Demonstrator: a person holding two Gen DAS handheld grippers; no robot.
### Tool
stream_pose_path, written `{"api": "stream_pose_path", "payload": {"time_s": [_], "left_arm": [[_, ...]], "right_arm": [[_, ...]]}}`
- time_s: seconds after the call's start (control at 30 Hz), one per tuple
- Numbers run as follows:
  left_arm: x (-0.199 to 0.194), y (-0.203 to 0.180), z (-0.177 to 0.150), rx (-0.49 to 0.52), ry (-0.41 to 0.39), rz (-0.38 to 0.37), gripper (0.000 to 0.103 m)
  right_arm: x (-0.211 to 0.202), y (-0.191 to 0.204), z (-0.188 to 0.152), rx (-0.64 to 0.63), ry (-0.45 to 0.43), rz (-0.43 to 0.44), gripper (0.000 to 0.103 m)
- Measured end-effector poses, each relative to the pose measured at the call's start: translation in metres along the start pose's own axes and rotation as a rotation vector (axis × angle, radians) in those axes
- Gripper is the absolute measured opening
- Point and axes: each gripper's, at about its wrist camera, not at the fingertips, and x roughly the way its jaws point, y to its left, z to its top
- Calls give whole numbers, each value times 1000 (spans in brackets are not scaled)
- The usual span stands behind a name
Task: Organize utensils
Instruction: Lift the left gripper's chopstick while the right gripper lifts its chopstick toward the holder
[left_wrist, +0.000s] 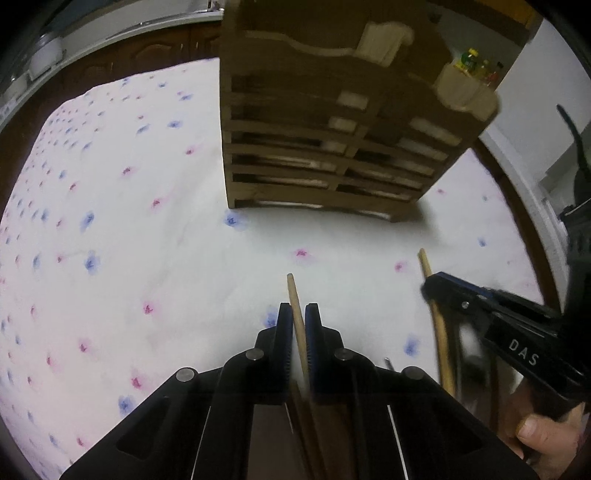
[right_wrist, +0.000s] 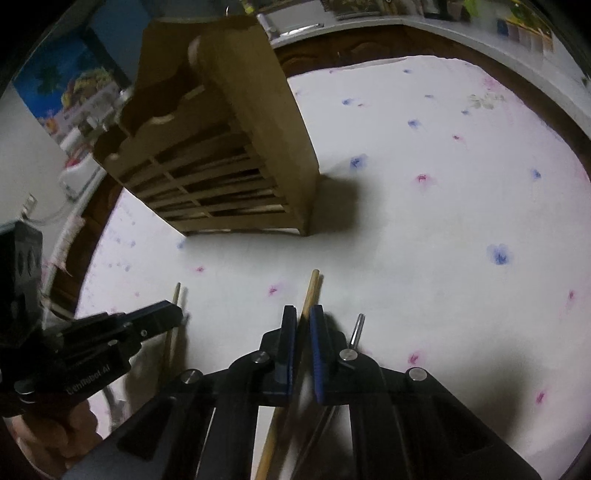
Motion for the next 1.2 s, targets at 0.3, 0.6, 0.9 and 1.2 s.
{"api": "stream_pose_path", "payload": {"time_s": [0.3, 0.6, 0.9, 1.2], "left_arm": [[-87, 4, -21, -17, -133, -74, 4], [-202, 25, -71, -30, -300, -146, 3], [-257, 38, -124, -45, -408, -152, 3], [-266, 35, -133, -41, -451, -146, 3]], "right_arm": [[-68, 17, -2, -6, -127, 82, 6], [-144, 42, -18, -59, -271, 116, 5], [-178, 60, -41, -106, -342, 91, 5], [-193, 61, -46, -103, -369, 84, 5]]}}
